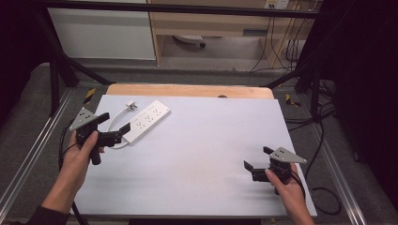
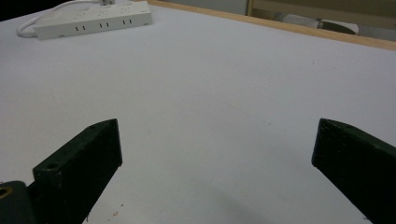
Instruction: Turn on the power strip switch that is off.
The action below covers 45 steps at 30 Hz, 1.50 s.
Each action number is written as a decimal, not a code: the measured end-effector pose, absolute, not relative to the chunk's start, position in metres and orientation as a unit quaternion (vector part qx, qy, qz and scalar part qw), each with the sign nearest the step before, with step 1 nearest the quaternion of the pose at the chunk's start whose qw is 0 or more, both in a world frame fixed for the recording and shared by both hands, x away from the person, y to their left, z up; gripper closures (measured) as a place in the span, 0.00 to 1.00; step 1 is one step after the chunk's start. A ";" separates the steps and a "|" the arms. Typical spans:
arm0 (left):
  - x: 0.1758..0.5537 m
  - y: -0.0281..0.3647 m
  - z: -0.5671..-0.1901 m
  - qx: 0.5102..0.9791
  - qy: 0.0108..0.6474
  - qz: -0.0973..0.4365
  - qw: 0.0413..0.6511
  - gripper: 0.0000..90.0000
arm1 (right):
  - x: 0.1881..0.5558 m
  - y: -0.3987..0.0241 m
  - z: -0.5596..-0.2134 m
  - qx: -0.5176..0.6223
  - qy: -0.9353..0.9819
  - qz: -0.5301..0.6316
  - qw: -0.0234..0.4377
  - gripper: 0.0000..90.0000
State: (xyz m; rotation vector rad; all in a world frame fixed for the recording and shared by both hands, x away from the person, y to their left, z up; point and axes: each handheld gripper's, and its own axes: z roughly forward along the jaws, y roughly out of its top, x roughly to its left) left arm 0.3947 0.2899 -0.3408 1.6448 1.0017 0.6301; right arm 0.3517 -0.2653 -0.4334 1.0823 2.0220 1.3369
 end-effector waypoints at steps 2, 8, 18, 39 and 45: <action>0.390 0.291 -0.342 0.692 0.418 0.260 0.528 0.06 | 0.352 -0.265 -0.433 0.396 0.739 0.489 0.241 0.03; 0.375 0.293 -0.345 0.694 0.415 0.252 0.533 0.06 | 0.351 -0.266 -0.432 0.395 0.738 0.491 0.242 0.03; 0.351 0.297 -0.355 0.692 0.415 0.257 0.531 0.06 | 0.351 -0.266 -0.432 0.396 0.739 0.489 0.242 0.03; 0.320 0.284 -0.406 0.721 0.417 0.230 0.503 0.07 | 0.351 -0.266 -0.432 0.396 0.738 0.490 0.244 0.03; 0.321 0.275 -0.417 0.736 0.410 0.215 0.493 0.07 | 0.351 -0.266 -0.432 0.396 0.738 0.490 0.243 0.03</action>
